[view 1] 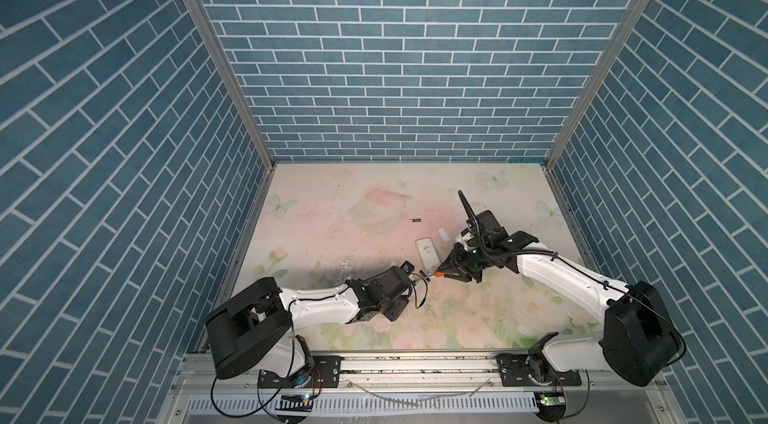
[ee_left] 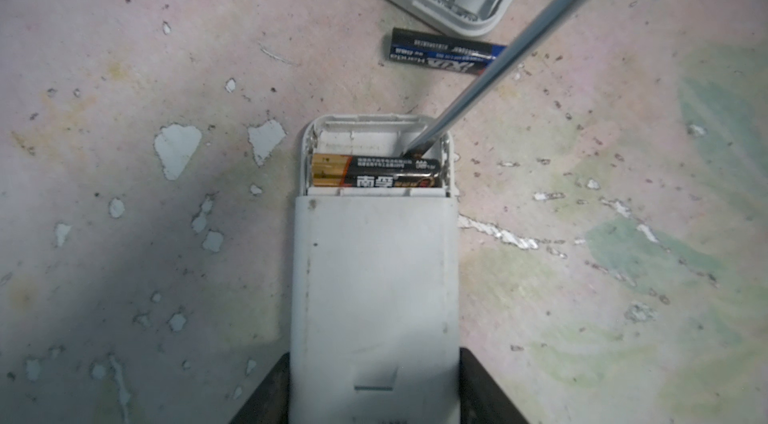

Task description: Unload the batteries from the remote control

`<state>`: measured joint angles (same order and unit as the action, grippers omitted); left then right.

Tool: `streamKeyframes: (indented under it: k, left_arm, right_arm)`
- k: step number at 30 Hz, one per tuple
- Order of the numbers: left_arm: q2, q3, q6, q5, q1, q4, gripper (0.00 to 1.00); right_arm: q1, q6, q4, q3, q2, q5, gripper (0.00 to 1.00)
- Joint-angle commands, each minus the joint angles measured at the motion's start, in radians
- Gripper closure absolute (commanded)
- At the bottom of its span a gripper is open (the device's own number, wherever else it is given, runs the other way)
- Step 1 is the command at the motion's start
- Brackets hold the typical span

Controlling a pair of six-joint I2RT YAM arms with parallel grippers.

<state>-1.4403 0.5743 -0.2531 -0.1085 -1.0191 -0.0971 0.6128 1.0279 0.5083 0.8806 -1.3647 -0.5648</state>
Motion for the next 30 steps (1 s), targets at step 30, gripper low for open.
streamKeyframes:
  k: [30]
  left_arm:
    - [-0.066,0.036,0.126,0.045,-0.024,-0.023,0.42]
  right_arm:
    - [-0.222,-0.505,0.260,0.181,-0.236,-0.238,1.00]
